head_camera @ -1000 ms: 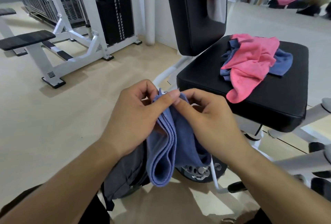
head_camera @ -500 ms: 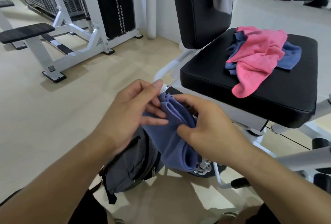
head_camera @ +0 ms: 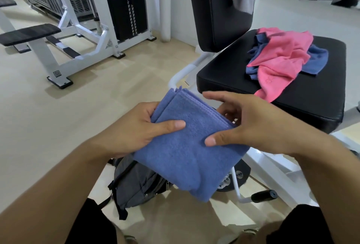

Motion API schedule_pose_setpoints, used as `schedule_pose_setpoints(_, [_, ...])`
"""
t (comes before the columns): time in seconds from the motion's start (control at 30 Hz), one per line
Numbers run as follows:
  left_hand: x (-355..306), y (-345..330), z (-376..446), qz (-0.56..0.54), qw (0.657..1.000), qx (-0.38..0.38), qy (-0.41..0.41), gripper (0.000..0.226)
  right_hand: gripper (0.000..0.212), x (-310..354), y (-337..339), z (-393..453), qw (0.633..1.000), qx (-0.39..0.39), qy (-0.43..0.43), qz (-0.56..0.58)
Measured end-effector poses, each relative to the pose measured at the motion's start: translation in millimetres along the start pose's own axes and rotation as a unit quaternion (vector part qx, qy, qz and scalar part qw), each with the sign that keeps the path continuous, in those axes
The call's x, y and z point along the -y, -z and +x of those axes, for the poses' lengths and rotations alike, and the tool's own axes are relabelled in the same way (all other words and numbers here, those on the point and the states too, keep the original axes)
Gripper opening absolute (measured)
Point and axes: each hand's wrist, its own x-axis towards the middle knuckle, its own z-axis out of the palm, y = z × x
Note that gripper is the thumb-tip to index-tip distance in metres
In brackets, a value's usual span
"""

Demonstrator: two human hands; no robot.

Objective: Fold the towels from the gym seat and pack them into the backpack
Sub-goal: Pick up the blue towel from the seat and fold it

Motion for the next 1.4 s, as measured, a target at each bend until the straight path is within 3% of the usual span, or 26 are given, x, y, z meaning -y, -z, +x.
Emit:
schedule_pose_setpoints(0.1, [0,0,3,-0.022,1.000,0.002,-0.001,0.028,0.025,-4,7,0,0.999,-0.015,-0.001,0.028])
schedule_pose_setpoints(0.17, [0,0,5,-0.016,1.000,0.014,-0.002,0.026,0.013,-7,7,0,0.998,-0.045,-0.005,0.054])
schedule_pose_setpoints(0.37, [2,-4,10,-0.131,0.991,-0.001,0.035,0.035,0.020,-6,-3,0,0.990,-0.135,0.023,0.035])
schedule_pose_setpoints(0.53, [2,-1,13,-0.193,0.977,0.003,0.092,0.037,0.049,-1,2,-7,0.995,-0.082,0.033,0.053])
schedule_pose_setpoints(0.73, [2,7,12,-0.202,0.972,0.046,0.110,0.041,0.043,-14,7,0,0.993,-0.114,0.041,0.009])
schedule_pose_setpoints(0.87, [4,4,15,-0.259,0.960,0.009,0.110,0.043,0.043,-13,0,1,0.985,-0.160,0.058,-0.001])
schedule_pose_setpoints(0.97, [3,5,18,-0.329,0.936,-0.005,0.128,0.039,0.032,-3,0,-7,0.985,-0.134,0.073,-0.077])
schedule_pose_setpoints(1.07, [3,4,19,-0.369,0.920,0.002,0.135,0.037,0.100,9,-4,-18,0.970,-0.065,0.060,-0.226])
schedule_pose_setpoints(1.13, [2,3,20,-0.374,0.917,0.009,0.135,0.039,0.116,7,-15,-17,0.940,-0.067,0.095,-0.320])
schedule_pose_setpoints(1.23, [2,6,19,-0.312,0.941,0.034,0.127,0.041,0.089,-3,-22,-7,0.929,-0.139,0.133,-0.315])
schedule_pose_setpoints(1.33, [0,11,11,-0.247,0.963,0.094,0.056,0.037,0.066,-7,-20,-3,0.944,-0.183,0.140,-0.238])
schedule_pose_setpoints(1.4, [1,16,7,-0.127,0.983,0.130,-0.032,0.061,0.059,-5,-19,-4,0.951,-0.193,0.139,-0.196])
